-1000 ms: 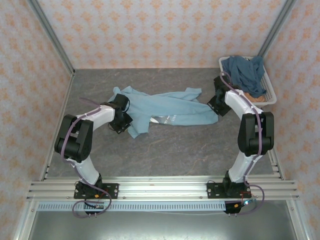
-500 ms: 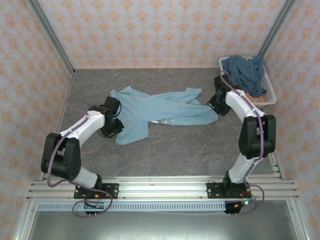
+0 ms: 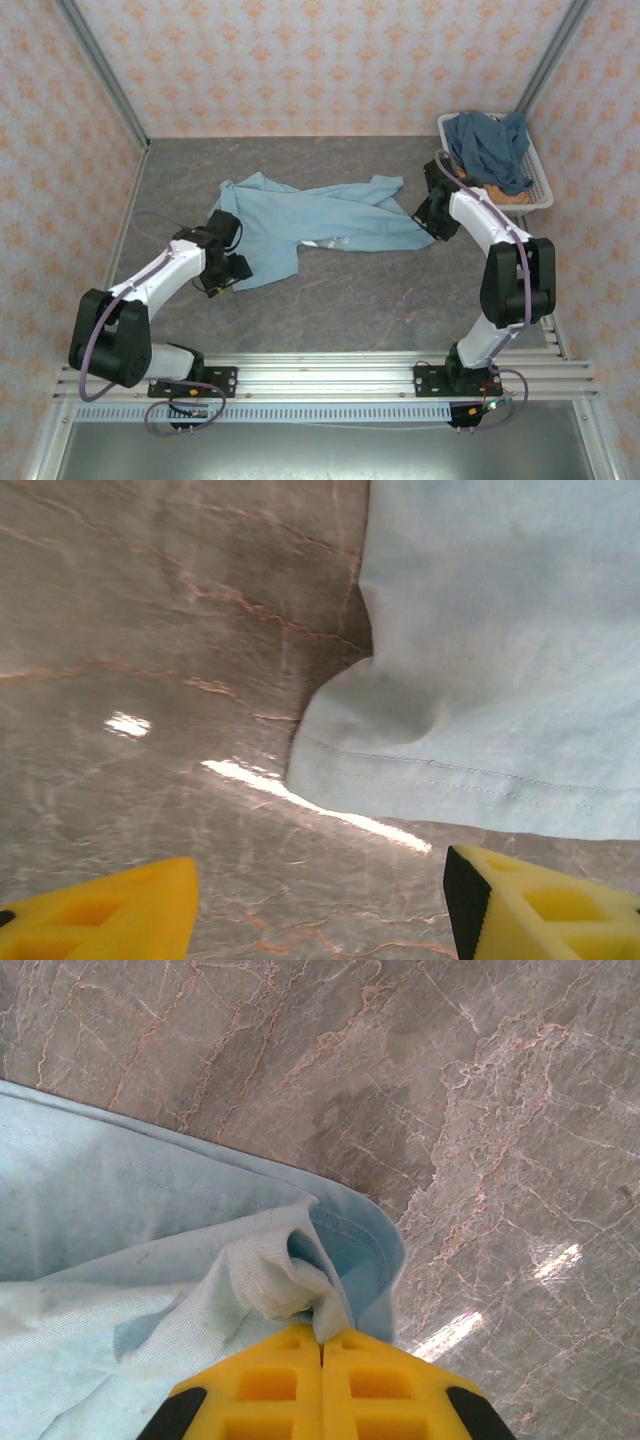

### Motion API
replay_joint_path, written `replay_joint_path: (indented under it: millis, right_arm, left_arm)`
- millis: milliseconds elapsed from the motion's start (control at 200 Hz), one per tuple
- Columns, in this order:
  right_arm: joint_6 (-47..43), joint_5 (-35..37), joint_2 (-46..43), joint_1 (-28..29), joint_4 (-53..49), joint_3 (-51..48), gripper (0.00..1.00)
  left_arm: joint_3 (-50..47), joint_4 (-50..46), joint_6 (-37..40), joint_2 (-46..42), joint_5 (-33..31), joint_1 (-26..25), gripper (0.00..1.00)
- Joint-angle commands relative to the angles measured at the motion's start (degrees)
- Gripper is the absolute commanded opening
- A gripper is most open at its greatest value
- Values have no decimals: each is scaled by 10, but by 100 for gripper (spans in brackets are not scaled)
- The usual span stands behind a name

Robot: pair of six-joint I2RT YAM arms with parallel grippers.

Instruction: Fold and stack the t-shirts

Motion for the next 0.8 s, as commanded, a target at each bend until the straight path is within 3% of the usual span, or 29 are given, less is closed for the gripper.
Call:
replay_joint_path:
  millis: [0, 120, 195, 255, 330, 615, 796]
  right_arm:
    - [-7, 11, -20, 1, -9, -13, 0]
    - [-5, 10, -28, 0, -7, -20, 0]
    - [-5, 8, -33, 1, -8, -23, 0]
    - [-6, 9, -38, 1, -9, -26, 0]
    - [-8, 10, -44, 1, -10, -26, 0]
    - [-19, -6, -82, 4, -47, 5, 0]
    - [-16, -18, -154, 25, -93, -36, 0]
  left_arm:
    - [-6, 46, -25, 42, 19, -6, 67]
    - [-12, 88, -31, 87, 2, -6, 63]
    - [-8, 103, -28, 120, -2, -6, 53]
    - [-6, 114, -23, 132, -13, -7, 34]
    - [7, 98, -19, 129, -37, -7, 0]
    - [71, -76, -50, -82, -161, -7, 0]
    - [76, -166, -88, -195, -195, -6, 0]
